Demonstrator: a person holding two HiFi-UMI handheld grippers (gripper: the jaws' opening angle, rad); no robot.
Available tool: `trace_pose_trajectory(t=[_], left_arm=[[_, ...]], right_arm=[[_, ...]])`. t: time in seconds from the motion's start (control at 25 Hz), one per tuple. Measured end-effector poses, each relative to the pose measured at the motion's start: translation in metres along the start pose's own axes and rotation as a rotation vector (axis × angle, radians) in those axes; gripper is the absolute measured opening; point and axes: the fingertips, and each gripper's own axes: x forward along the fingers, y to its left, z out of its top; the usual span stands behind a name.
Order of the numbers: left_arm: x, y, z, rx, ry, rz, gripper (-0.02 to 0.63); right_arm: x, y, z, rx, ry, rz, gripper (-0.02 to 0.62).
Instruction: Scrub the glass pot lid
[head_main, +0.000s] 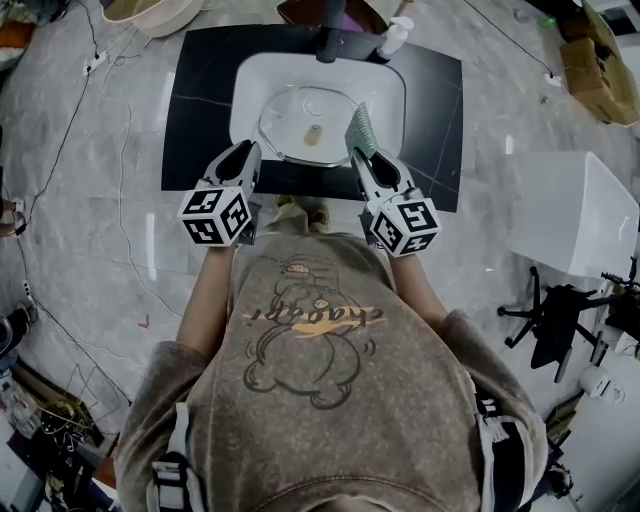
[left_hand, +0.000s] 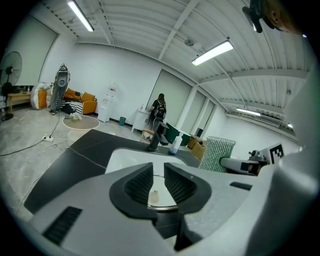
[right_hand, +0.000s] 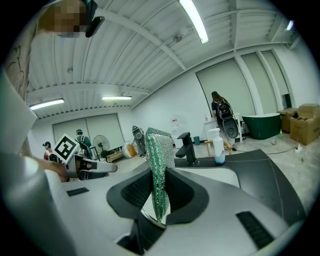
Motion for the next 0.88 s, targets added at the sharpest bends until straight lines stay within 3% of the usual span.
trace_pose_trajectory(t=[0.16,0.36,0.72,0.88], left_arm=[[0.011,-0.001,-0.005,-0.036,0.038,-0.05,0.168],[0.028,0.0,-0.013,-0.041,0.098,-0.064,0.27],[0.067,0.027,-0.061,-0.061,0.359,-0.06,0.278],[0.084,0.04,-0.081,-0.019,0.48,-0.023,0.278]], right_arm=[[0.003,-0.004,0.003,0.0,-0.003,-0.008,0.086],[0.007,-0.011,0.004,-0.002,0.0,-0.014,0.086],[0.02,-0.012,0.005,-0.008,0.004,-0.001,0.086],[0.022,-0.015,0.005,-0.003,0.005,-0.007,0.086]])
